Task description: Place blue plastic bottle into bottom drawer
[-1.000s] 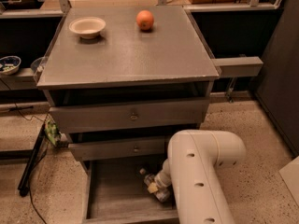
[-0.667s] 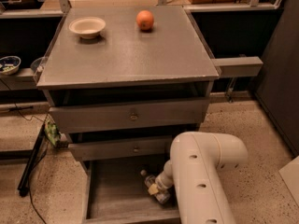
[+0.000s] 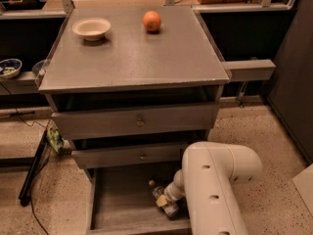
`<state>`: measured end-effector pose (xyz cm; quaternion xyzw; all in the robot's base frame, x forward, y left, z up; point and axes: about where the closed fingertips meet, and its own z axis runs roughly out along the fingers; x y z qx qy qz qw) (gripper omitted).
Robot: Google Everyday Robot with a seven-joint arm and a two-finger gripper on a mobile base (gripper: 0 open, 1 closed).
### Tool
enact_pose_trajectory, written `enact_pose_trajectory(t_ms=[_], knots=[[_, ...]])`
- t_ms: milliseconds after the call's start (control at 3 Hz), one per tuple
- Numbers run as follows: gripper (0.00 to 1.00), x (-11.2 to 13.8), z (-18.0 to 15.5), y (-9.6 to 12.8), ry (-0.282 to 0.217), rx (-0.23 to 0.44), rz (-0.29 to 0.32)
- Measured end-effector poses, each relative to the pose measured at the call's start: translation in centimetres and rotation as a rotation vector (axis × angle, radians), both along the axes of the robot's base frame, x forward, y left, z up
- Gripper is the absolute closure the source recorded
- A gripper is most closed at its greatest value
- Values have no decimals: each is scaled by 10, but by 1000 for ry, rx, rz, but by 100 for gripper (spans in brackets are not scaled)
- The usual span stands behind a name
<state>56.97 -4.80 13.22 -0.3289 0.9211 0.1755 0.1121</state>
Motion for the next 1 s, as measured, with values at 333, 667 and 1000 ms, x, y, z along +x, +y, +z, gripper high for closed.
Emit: enact_pose_trajectory(t_ms=[333,667,1000], knots=[[73,0,0,0,0,0,0],[50,0,0,0,0,0,0],[26,0,0,0,0,0,0]])
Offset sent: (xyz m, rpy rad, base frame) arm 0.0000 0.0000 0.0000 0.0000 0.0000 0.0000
